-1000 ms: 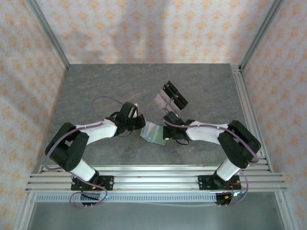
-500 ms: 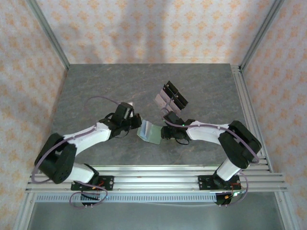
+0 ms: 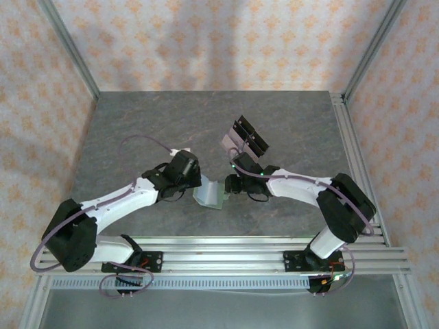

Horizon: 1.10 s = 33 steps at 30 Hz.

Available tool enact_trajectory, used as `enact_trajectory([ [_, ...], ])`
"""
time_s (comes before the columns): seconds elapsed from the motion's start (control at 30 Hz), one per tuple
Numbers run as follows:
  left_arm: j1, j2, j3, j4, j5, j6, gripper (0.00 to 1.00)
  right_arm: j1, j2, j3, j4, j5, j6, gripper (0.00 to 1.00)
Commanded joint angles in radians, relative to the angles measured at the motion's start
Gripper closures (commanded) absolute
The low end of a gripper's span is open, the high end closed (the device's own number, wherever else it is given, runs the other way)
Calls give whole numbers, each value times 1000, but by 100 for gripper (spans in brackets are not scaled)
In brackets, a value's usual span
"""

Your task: Put the credit cards into the card holder

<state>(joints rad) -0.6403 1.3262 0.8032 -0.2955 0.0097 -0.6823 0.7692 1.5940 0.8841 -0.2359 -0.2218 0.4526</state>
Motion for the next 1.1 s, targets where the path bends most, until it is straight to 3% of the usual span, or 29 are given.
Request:
enact_trajectory([
  [0.0, -44, 38, 71, -79, -117, 0, 100, -4, 44, 18, 22, -3, 19, 56],
  [0.37, -143, 189, 191, -110, -160, -8, 100, -4, 120, 6, 60, 1, 24, 57],
  [0.67, -143, 141, 105, -110, -231, -56, 100, -13, -22, -55, -49, 81, 30, 56],
  [0.87, -144, 120, 31, -65, -253, -92, 100, -13, -119, -51, -72, 26, 40, 55],
  [1.07, -139, 108, -17, -47, -279, -108, 100, 4, -88, 35, -76, -72, 33, 54],
])
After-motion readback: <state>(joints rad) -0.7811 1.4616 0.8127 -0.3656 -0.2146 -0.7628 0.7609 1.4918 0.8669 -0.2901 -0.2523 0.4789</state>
